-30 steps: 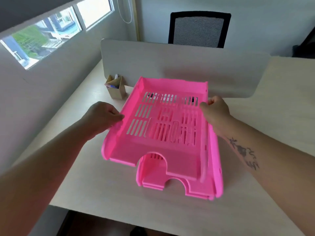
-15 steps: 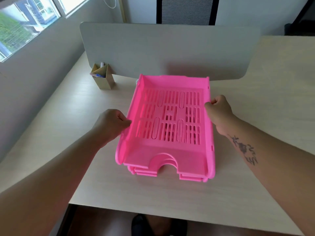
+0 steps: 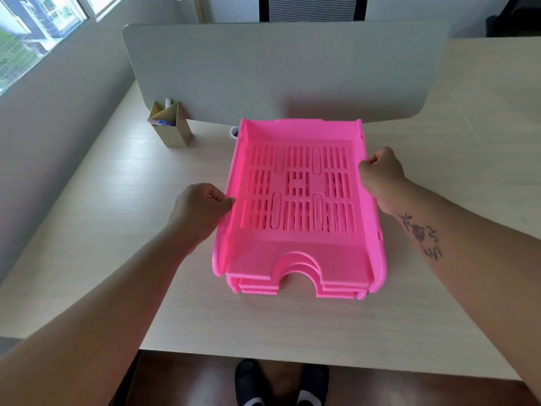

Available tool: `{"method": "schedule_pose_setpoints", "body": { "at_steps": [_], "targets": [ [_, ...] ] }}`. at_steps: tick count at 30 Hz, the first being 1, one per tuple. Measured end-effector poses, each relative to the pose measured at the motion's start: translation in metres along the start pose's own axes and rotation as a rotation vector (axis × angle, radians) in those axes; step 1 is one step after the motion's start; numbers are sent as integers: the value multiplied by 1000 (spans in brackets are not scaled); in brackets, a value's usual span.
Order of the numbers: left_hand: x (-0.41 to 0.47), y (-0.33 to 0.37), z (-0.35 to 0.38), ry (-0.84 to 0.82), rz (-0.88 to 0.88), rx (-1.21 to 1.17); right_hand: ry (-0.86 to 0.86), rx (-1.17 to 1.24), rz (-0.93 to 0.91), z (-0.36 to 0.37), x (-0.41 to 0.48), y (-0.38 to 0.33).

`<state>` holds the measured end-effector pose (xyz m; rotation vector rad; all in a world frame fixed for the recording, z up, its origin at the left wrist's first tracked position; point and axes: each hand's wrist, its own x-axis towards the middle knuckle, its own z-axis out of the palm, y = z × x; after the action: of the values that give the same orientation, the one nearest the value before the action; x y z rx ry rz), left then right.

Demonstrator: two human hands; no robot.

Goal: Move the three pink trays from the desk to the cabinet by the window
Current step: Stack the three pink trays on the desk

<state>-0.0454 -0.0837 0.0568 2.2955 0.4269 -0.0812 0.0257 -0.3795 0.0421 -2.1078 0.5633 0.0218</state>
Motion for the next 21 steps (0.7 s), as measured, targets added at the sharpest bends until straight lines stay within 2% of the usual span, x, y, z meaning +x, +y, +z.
{"method": "schedule_pose_setpoints", "body": {
  "at_steps": [4, 15, 21],
  "targets": [
    [-4, 2, 6, -3, 5, -7, 31, -14, -4, -1, 3, -1],
    [-8, -14, 17, -69, 19, 3, -64, -2, -94, 3, -2, 17],
    [-16, -19, 13, -114, -20, -241, -156, 44, -36, -9, -11, 12]
  ]
}}
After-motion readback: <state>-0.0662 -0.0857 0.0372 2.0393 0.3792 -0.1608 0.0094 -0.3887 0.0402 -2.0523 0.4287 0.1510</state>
